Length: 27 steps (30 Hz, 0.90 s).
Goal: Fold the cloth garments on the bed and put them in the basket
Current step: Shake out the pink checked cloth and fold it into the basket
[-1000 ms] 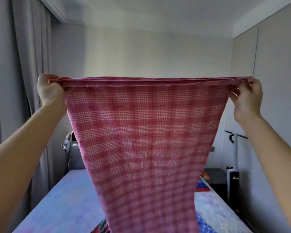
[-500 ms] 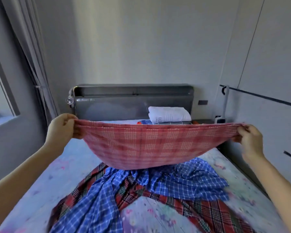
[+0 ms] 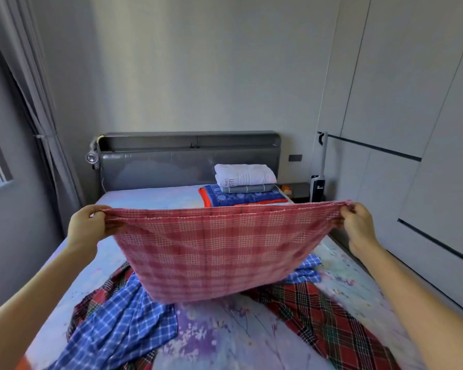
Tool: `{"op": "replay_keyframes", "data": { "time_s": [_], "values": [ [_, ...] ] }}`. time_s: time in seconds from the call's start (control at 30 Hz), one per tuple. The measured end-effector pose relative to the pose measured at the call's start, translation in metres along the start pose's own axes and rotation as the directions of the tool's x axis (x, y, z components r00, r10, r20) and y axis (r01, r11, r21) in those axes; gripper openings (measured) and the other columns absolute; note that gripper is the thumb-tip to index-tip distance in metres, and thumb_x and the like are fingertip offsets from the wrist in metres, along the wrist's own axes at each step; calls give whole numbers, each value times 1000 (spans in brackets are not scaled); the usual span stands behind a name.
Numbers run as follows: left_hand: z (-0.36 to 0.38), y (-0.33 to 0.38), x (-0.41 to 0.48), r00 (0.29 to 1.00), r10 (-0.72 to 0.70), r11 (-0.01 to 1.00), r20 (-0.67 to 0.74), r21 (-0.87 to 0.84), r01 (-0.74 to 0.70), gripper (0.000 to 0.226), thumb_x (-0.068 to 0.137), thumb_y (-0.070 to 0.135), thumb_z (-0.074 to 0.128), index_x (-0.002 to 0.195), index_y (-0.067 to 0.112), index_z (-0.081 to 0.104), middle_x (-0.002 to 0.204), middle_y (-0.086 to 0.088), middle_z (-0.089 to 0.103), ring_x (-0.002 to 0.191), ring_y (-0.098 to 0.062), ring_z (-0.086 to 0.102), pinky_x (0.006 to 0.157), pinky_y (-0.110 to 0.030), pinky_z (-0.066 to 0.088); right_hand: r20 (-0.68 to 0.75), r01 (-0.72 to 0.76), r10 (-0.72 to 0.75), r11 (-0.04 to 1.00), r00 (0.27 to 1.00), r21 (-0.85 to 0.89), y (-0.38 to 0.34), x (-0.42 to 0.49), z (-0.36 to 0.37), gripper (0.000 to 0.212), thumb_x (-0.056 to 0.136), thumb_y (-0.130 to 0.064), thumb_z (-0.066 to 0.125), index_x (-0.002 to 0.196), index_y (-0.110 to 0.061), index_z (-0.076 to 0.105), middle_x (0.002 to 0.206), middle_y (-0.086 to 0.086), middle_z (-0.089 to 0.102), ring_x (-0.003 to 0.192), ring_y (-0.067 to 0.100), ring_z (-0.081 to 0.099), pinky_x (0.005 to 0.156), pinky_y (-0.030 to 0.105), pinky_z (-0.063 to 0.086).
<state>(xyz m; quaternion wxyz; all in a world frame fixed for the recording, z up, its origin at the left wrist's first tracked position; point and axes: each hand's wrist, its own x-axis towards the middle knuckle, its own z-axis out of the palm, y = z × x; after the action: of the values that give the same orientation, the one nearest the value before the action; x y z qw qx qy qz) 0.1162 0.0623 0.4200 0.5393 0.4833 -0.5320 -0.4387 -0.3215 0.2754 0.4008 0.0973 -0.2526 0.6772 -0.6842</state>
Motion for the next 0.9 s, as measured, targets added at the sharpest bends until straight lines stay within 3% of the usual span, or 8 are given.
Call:
{"op": "replay_keyframes", "data": {
  "time_s": [0.2, 0.37, 0.47, 0.57, 0.6, 0.63, 0.73, 0.9],
  "values": [
    [-25, -58, -114, 973, -153, 980, -173, 104, 172, 39, 82, -19, 24, 93, 1, 55, 68, -15, 54, 32, -8, 56, 35, -19, 49, 412, 206, 86, 763, 907, -613, 47, -57, -90, 21, 90, 0, 49, 73, -10, 58, 69, 14, 65, 48, 11, 63, 52, 23, 51],
    [-71, -111, -217, 961, -238, 898, -143, 344, 274, 36, 82, -18, 29, 79, 3, 59, 35, -4, 55, 26, -9, 51, 30, -17, 44, 588, 221, 359, 687, 725, -692, 77, -112, -174, 33, 84, 5, 57, 57, -15, 60, 44, 3, 56, 36, 14, 51, 41, 21, 44],
    [-127, -141, -233, 956, -287, 859, -59, 426, 285, 31, 89, -9, 37, 88, 5, 65, 63, -17, 69, 46, -24, 65, 45, -42, 56, 594, 128, 343, 783, 728, -609, 57, -116, -222, 17, 82, 8, 57, 70, 1, 67, 45, 8, 51, 31, 12, 39, 33, 16, 30],
    [-221, -256, -187, 923, -372, 840, 102, 459, 288, 44, 93, 24, 24, 116, 28, 62, 109, -45, 52, 74, -45, 68, 68, -67, 51, 571, 40, 298, 863, 765, -504, 47, -104, -241, 10, 82, 8, 57, 80, 14, 65, 54, 15, 49, 32, 10, 35, 31, 15, 25],
    [-219, -247, -204, 897, -430, 820, 107, 463, 337, 70, 73, 66, 19, 117, 31, 61, 112, -47, 48, 75, -46, 67, 66, -64, 52, 588, 36, 311, 863, 747, -504, 50, -104, -240, 10, 82, 8, 57, 78, 14, 64, 57, 15, 48, 34, 10, 35, 32, 15, 25],
    [-198, -211, -232, 864, -495, 795, 90, 448, 409, 59, 86, 66, 32, 109, 23, 65, 103, -46, 55, 71, -44, 68, 63, -55, 56, 603, 37, 339, 851, 722, -523, 55, -105, -236, 10, 81, 8, 57, 75, 11, 64, 56, 13, 46, 34, 9, 35, 32, 15, 24],
    [-128, -113, -300, 814, -577, 740, 70, 467, 484, 26, 96, -6, 35, 88, -3, 59, 73, -25, 62, 53, -29, 61, 46, -27, 55, 596, 63, 445, 765, 669, -641, 87, -112, -220, 11, 83, 6, 57, 77, 5, 66, 52, 5, 47, 39, 9, 35, 36, 16, 26],
    [-106, -135, -281, 735, -677, 681, -24, 359, 639, 27, 95, -12, 29, 91, -7, 55, 69, -23, 60, 39, -22, 61, 39, -27, 53, 452, 19, 421, 714, 786, -700, 140, -96, -179, 12, 88, -4, 59, 78, -2, 65, 52, 9, 51, 44, 18, 42, 47, 25, 29]
  ]
}}
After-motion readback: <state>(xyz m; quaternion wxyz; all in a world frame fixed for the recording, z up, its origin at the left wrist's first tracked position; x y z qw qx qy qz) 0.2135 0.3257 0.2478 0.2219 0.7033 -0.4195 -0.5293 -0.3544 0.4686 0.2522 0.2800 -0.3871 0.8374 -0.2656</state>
